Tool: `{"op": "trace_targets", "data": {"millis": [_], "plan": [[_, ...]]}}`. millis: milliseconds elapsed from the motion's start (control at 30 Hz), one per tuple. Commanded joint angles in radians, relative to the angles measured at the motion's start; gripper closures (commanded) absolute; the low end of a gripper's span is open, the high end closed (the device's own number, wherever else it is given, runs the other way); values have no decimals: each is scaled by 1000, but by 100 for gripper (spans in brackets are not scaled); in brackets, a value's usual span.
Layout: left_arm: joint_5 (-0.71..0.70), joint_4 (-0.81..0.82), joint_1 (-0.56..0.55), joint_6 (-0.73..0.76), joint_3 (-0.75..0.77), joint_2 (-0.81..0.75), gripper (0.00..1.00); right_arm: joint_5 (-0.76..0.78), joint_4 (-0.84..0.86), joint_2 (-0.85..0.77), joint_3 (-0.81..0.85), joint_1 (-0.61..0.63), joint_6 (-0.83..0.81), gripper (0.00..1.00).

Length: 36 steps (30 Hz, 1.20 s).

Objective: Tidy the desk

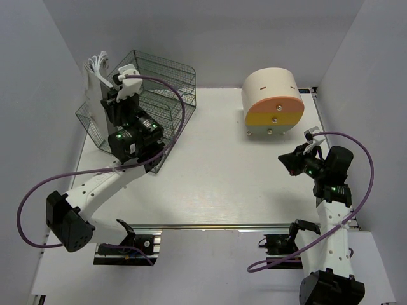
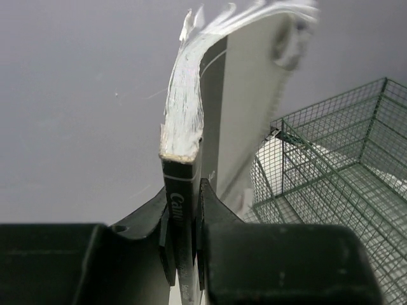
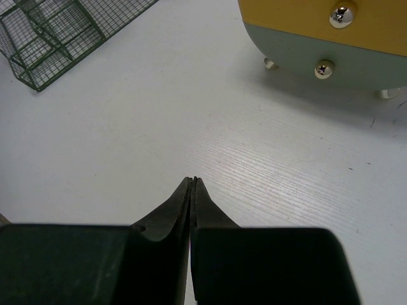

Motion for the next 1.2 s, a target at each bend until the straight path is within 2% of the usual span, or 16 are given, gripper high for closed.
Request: {"op": "trace_targets", "data": {"millis": [0,67,133,167,233,267,300,333,367,400,633,967,1167], "plan": [[72,165,38,-106,30,-11,100,10,19,-13,0,4,-5,100],[61,77,69,-233,41,-6,100,8,16,-13,1,6,-7,100],[53,-113,101,-351,76,0,100,10,14,-13,3,7,-8,100],[50,-182,110,-481,90,3,100,10,11,-15,3,7,-10,100],[52,-436,126,-635,156,11,100,12,7,-21,3,6,-13,100],[56,-547,135,-831,187,14,100,15,8,-23,0,6,-14,100],[82,-818,152,-940,267,26,100,16,8,-23,1,4,-16,100],[99,-976,161,-1062,317,35,100,21,10,-26,1,6,-18,100],[116,-1225,182,-1261,370,51,100,21,8,-24,3,7,-18,100],[125,-1290,195,-1316,451,86,100,21,7,-24,1,7,-19,100],[138,-1376,250,-1367,495,135,100,19,2,-21,6,7,-24,100],[194,-1601,334,-1600,533,154,100,22,-1,-16,6,10,-30,100],[207,-1563,362,-1613,503,85,100,25,-6,-6,9,17,-34,100]]}}
